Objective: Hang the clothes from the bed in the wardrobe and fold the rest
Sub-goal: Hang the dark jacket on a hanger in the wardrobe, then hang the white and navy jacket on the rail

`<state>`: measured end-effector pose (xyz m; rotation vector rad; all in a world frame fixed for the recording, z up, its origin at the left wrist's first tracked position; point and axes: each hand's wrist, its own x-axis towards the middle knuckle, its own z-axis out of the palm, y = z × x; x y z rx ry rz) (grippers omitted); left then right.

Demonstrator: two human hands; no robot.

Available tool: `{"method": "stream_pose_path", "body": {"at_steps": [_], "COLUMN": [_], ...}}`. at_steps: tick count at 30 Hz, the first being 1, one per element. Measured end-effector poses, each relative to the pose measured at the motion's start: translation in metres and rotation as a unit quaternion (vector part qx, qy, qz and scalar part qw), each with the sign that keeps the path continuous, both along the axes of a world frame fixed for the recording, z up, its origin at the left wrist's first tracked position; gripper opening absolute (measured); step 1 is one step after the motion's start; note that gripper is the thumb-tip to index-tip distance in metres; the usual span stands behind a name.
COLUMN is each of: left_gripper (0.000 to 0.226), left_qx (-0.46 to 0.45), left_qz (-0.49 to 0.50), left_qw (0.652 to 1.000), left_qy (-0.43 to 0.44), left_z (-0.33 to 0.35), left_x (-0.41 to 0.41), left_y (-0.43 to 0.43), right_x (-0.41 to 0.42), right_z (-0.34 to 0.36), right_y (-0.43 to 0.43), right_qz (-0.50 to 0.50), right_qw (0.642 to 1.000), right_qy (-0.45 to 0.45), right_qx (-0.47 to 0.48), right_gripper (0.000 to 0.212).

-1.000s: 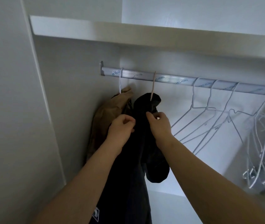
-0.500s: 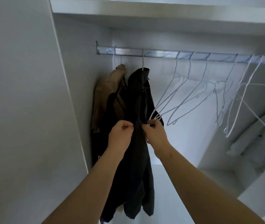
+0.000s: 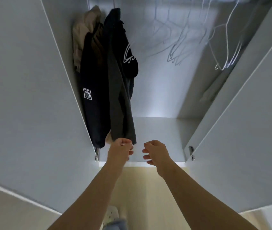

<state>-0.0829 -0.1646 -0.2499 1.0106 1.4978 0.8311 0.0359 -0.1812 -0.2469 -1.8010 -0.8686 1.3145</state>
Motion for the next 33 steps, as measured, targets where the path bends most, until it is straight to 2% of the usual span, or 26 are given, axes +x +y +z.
{"method": "stream_pose_path", "body": {"at_steps": [3,9,16,19,24,29,33], "left_gripper": [0.012,0.014,0.016,0.018,0.013,0.009,0.016], "left_qx": [-0.032,-0.102,-0.141,-0.162,-0.178,-0.140,-0.116], "left_qz": [-0.016,-0.108,-0.246,-0.307,-0.421,-0.518,-0.584], "left_qw": [0.999,0.989,0.958,0.935,0.884,0.834,0.790], "left_qy": [0.004,0.026,0.039,0.065,0.096,0.128,0.143], "left_z": [-0.010,-0.037,-0.088,-0.096,-0.100,-0.098,-0.103], "left_x": [0.001,0.000,-0.039,-0.055,-0.055,-0.044,-0.033], "left_y": [-0.045,-0.138,-0.249,-0.304,-0.398,-0.499,-0.604], "right_x": [0.006,0.000,-0.052,-0.077,-0.100,-0.126,-0.142], "right_z": [-0.017,-0.059,-0.104,-0.110,-0.116,-0.115,-0.116], "right_y": [-0.057,-0.176,-0.321,-0.396,-0.510,-0.617,-0.724], "right_qz": [-0.026,-0.150,-0.299,-0.367,-0.474,-0.550,-0.611], "right_qw": [0.999,0.983,0.939,0.907,0.852,0.805,0.757], "right_qy": [0.021,0.065,0.110,0.141,0.130,0.158,0.180], "right_qx": [-0.040,-0.085,-0.129,-0.152,-0.179,-0.158,-0.144], "right_gripper": [0.011,0.014,0.018,0.018,0.017,0.013,0.013]}}
